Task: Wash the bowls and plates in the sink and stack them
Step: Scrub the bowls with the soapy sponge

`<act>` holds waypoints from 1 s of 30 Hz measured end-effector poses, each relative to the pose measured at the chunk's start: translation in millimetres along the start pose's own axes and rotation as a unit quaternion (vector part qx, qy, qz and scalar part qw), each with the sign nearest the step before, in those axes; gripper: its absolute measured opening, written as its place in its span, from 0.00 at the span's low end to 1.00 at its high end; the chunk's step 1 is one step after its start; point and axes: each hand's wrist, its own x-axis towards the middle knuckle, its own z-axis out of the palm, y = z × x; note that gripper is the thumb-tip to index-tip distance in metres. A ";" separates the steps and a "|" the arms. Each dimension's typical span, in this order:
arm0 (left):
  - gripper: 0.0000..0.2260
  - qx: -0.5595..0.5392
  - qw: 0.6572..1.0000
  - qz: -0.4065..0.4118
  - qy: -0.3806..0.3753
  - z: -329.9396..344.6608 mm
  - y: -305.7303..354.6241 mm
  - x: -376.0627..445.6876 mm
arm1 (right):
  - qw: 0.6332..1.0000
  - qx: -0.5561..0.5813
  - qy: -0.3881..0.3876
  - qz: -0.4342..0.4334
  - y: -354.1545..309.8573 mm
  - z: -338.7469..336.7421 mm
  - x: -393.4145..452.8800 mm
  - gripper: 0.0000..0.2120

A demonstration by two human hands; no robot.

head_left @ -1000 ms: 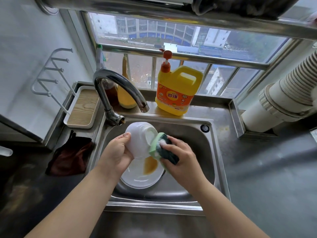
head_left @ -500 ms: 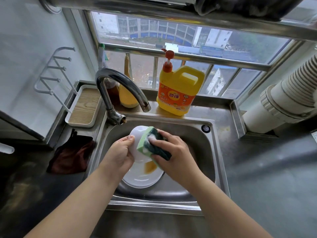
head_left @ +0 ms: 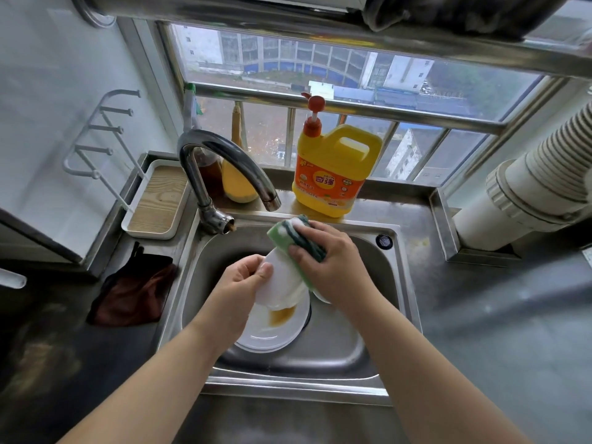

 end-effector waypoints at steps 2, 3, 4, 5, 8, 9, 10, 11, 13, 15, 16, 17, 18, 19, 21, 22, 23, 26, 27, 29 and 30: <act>0.08 -0.018 1.000 0.015 0.005 -1.6 0.7 -1.4 | 0.998 0.040 0.010 0.041 2.4 -3.7 8.8 0.20; 0.08 -0.033 0.999 0.020 0.008 -2.5 2.2 -2.0 | 0.995 0.059 0.005 0.081 5.4 -6.4 11.2 0.19; 0.06 -0.049 0.998 0.023 0.011 -3.0 4.4 -2.8 | 0.989 0.078 -0.005 0.123 9.9 -7.9 11.7 0.19; 0.04 -0.062 0.998 0.025 0.014 -3.1 6.1 -2.8 | 0.983 0.097 -0.015 0.158 15.3 -7.7 10.7 0.19; 0.06 -0.063 0.997 0.033 0.021 -6.8 9.7 -0.8 | 0.969 0.157 -0.001 0.189 22.3 -2.9 -1.3 0.17; 0.09 -0.050 0.998 0.036 0.014 -9.1 8.8 0.3 | 0.971 0.161 0.014 0.176 19.9 -2.7 -6.9 0.17; 0.15 -0.031 0.999 0.038 0.004 -11.1 7.8 0.7 | 0.975 0.157 0.031 0.152 16.8 -3.1 -12.2 0.18; 0.19 -0.005 0.999 0.039 -0.008 -13.4 5.0 1.7 | 0.981 0.148 0.044 0.120 12.6 -3.9 -16.4 0.18; 0.17 0.032 0.998 0.033 -0.038 -12.5 1.3 0.9 | 0.992 0.107 0.032 0.058 3.1 -4.4 -21.5 0.20; 0.11 0.035 0.997 0.028 -0.063 -8.9 -3.1 0.6 | 0.999 0.036 -0.001 0.026 -3.6 -0.9 -21.7 0.22; 0.11 0.034 0.997 0.025 -0.065 -7.4 -4.1 0.5 | 1.000 0.016 -0.006 0.020 -3.7 0.6 -19.9 0.22; 0.11 0.035 0.997 0.027 -0.064 -6.9 -4.9 0.8 | 1.000 0.015 0.002 0.019 -3.3 0.8 -17.2 0.22; 0.11 0.030 0.997 0.031 -0.062 -6.6 -4.5 0.5 | 0.999 0.026 0.019 0.026 0.2 0.2 -14.1 0.21; 0.10 0.020 0.998 0.033 -0.058 -7.1 -3.3 0.4 | 0.997 0.044 0.032 0.049 3.3 -2.5 -11.0 0.20; 0.12 -0.006 0.998 0.035 -0.061 -9.6 -0.3 0.8 | 0.985 0.103 0.027 0.138 12.1 -8.8 -5.9 0.18; 0.15 -0.020 0.997 0.039 -0.069 -10.9 0.8 1.0 | 0.972 0.150 0.015 0.182 17.4 -10.3 -5.0 0.17; 0.18 -0.036 0.996 0.040 -0.077 -12.1 1.6 1.4 | 0.955 0.201 0.004 0.218 22.8 -10.4 -5.8 0.16; 0.20 -0.058 0.993 0.032 -0.099 -17.6 1.8 3.3 | 0.916 0.301 0.005 0.264 30.3 -8.2 -12.1 0.15; 0.18 -0.049 0.993 0.025 -0.107 -19.8 1.7 3.7 | 0.911 0.317 0.018 0.265 31.3 -8.7 -13.7 0.16; 0.13 -0.011 0.993 0.010 -0.118 -24.4 2.6 2.9 | 0.910 0.327 0.042 0.251 32.1 -11.7 -14.6 0.16; 0.14 0.008 0.993 0.001 -0.119 -26.3 3.1 3.6 | 0.915 0.322 0.046 0.240 32.0 -13.3 -14.0 0.16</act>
